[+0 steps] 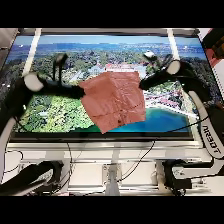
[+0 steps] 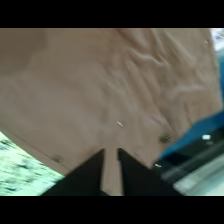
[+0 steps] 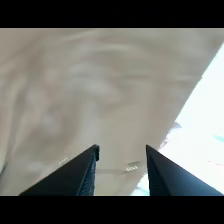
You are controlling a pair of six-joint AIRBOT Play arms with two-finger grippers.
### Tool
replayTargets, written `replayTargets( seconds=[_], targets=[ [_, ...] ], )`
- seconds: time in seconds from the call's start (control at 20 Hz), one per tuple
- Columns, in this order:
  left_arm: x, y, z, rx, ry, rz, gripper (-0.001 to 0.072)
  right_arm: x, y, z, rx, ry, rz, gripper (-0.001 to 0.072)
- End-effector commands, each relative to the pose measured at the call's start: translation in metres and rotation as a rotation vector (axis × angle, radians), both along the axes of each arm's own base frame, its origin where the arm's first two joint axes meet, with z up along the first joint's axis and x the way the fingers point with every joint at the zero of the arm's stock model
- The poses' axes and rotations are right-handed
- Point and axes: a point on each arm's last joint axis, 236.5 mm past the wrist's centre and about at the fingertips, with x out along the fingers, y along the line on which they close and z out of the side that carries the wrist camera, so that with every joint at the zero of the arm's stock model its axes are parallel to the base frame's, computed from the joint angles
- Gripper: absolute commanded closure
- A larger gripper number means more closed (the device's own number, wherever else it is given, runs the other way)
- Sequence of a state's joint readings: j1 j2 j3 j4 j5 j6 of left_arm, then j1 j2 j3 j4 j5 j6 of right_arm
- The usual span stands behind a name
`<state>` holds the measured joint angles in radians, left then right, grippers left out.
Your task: Fold the clothes and pants, and hang the long-sleeved shirts on hangers.
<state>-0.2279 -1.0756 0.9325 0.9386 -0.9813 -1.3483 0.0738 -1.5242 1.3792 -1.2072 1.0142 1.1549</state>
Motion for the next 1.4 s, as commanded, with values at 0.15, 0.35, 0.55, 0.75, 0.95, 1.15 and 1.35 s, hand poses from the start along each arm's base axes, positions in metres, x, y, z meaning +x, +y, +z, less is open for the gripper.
replayTargets(
  seconds=[0.15, 0.35, 0.55, 0.75, 0.95, 1.15, 1.35],
  targets=[
    [-0.078, -0.041, -0.06, -0.232, 0.244, 0.116, 0.0147, 0.042, -0.068, -0.003, 0.133, -0.038, -0.356, 0.03],
    [-0.092, -0.04, -0.077, -0.128, 0.218, 0.041, 0.0195, 0.043, -0.062, -0.013, 0.164, -0.009, -0.364, 0.0299],
    [-0.087, -0.011, -0.099, 0.043, 0.17, 0.031, 0.0457, 0.044, -0.06, -0.014, 0.173, -0.006, -0.367, 0.03],
    [-0.084, -0.007, -0.101, 0.063, 0.152, 0.03, 0.0158, 0.049, -0.062, -0.011, 0.174, -0.029, -0.376, 0.0301],
    [-0.085, -0.012, -0.108, 0.041, 0.199, 0.048, 0.0019, 0.054, -0.065, -0.009, 0.173, -0.053, -0.385, 0.0302],
    [-0.086, -0.029, -0.127, -0.006, 0.283, 0.092, 0.0019, 0.059, -0.067, -0.006, 0.174, -0.077, -0.394, 0.0302],
    [-0.081, -0.043, -0.153, 0.009, 0.283, 0.116, 0.0095, 0.06, -0.067, -0.005, 0.174, -0.084, -0.397, 0.0302]
  ],
)
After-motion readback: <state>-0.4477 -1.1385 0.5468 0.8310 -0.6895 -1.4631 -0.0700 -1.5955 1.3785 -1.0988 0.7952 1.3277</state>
